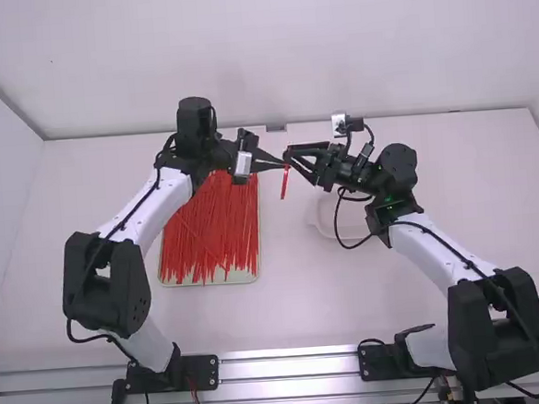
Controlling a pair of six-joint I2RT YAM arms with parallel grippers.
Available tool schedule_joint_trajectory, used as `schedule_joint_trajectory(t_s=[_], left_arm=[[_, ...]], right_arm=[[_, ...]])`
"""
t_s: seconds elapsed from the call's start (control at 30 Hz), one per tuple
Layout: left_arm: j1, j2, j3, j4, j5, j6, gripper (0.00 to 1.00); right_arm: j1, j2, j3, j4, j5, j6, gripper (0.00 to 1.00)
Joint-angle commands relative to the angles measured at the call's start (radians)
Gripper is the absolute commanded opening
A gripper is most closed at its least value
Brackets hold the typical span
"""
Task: Fasten the cable tie
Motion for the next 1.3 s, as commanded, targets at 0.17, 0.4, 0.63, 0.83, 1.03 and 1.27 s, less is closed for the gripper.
schedule_joint_trajectory(t_s=[0.17,0.4,0.63,0.83,1.03,1.27], left_arm=[[-0.01,0.0,-0.006,-0.003,0.036,0.0,0.02],[-0.021,0.0,-0.006,-0.003,0.035,0.0,0.02],[-0.029,0.0,-0.006,-0.013,0.018,0.0,0.02],[-0.022,0.0,-0.006,-0.03,0.018,0.008,0.02],[-0.022,0.0,-0.006,-0.036,0.01,0.006,0.02],[-0.022,0.0,-0.006,-0.069,-0.033,0.008,0.02]], right_arm=[[0.0,-0.017,0.026,0.007,-0.019,0.003,0.23],[0.0,-0.017,0.026,0.007,-0.023,0.003,0.19],[0.0,-0.017,0.026,0.007,-0.027,0.003,0.05],[0.0,-0.017,0.026,0.007,-0.027,0.019,0.0],[0.0,-0.017,0.026,0.007,-0.028,0.021,0.0],[0.0,-0.017,0.026,0.007,-0.035,0.021,0.0]])
